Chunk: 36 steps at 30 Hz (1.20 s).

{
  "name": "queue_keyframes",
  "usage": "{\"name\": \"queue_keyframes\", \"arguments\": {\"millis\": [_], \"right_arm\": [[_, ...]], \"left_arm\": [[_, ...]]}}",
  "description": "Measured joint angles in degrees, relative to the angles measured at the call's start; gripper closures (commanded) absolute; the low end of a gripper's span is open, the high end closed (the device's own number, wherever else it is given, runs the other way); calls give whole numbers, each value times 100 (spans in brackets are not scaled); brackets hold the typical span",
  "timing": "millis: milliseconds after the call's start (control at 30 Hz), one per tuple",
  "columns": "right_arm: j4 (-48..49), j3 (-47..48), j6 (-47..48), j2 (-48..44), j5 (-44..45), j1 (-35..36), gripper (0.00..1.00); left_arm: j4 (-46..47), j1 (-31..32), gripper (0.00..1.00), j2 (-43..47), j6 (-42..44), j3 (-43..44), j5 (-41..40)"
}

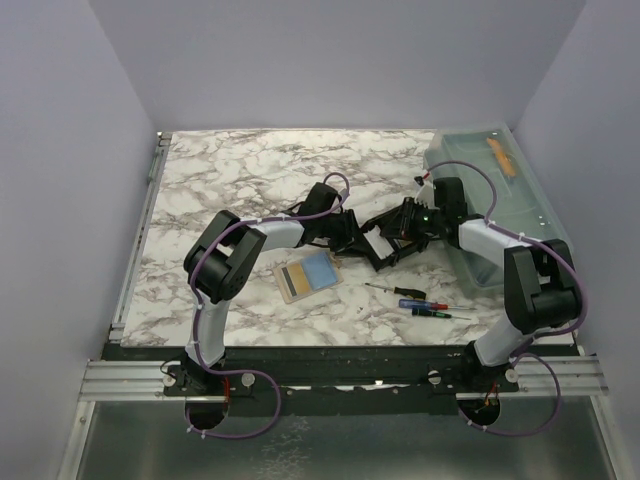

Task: Put the credit cards into the card holder
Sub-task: Pick up the credit card from the storage box.

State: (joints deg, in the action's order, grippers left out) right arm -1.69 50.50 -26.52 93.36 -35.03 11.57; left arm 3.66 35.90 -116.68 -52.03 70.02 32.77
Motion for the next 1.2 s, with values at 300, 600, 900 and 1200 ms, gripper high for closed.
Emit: {"name": "queue_keyframes", "arguments": {"millis": [300,600,900,1200], "right_arm": [[72,63,0,42,90,4,100],[-197,184,308,101,485,105,100],[-350,190,417,111,1095,162,100],[-603,260,496,28,1272,192,54]], "left_arm": [[-20,0,62,0,26,0,15],[-42,22,62,24,205,0,-72],[-175,61,62,114,411,0,-328],[-446,57,62,70,509,212,-411]]}}
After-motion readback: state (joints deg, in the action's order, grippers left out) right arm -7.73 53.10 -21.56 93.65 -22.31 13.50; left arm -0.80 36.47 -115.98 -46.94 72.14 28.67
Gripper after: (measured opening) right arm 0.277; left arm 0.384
